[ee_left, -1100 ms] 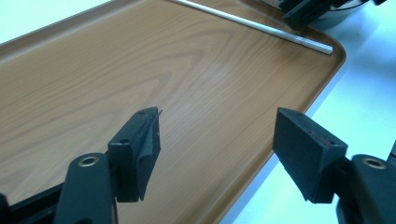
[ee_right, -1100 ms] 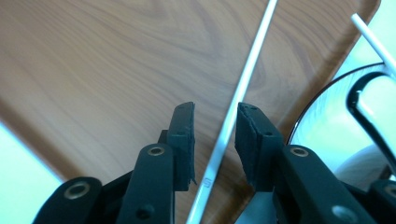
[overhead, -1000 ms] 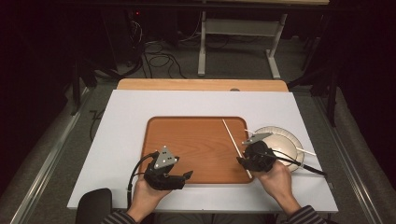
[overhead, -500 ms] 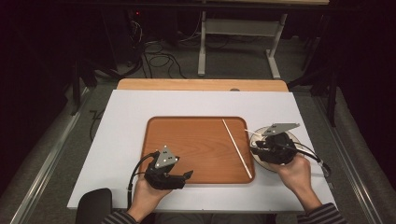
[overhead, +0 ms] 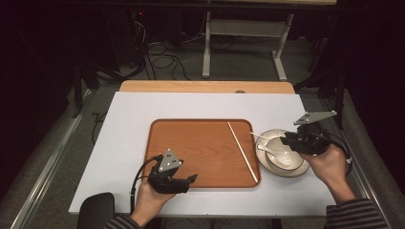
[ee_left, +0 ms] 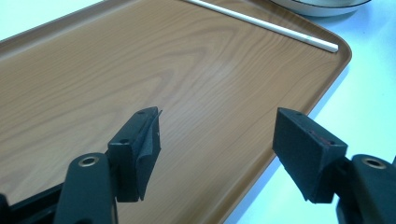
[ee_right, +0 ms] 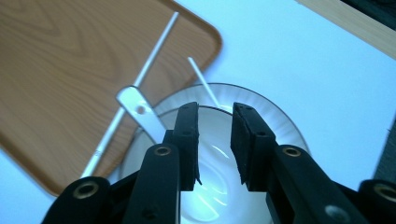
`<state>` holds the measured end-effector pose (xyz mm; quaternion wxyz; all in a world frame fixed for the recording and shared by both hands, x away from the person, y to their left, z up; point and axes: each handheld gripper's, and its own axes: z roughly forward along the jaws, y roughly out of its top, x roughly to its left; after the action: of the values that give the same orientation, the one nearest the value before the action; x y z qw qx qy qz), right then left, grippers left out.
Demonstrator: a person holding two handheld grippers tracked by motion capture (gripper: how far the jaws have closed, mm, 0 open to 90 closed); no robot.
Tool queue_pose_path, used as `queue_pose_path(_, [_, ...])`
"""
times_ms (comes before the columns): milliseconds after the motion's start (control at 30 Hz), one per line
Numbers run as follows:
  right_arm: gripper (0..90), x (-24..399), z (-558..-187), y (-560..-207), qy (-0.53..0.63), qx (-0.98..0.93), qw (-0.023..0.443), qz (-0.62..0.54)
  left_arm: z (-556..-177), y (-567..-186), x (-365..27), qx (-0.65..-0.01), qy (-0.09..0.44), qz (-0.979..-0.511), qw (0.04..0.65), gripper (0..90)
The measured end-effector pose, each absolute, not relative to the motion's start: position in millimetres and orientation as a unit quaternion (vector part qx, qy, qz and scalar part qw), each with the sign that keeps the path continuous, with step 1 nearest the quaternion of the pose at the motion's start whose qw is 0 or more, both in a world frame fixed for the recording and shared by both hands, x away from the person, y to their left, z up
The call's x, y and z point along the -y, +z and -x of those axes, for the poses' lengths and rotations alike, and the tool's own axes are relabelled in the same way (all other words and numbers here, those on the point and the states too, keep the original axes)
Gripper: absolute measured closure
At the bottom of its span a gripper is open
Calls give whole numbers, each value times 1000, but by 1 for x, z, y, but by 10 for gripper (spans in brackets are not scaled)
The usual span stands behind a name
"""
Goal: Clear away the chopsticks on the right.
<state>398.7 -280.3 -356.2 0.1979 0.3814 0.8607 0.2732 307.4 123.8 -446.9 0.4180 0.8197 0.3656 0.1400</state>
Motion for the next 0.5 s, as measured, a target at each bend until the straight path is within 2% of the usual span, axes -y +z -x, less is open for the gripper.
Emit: queue_pose_path(500, [741, 331, -417, -371, 251, -852, 182, -422, -309, -448, -123, -367, 138, -821, 415, 324])
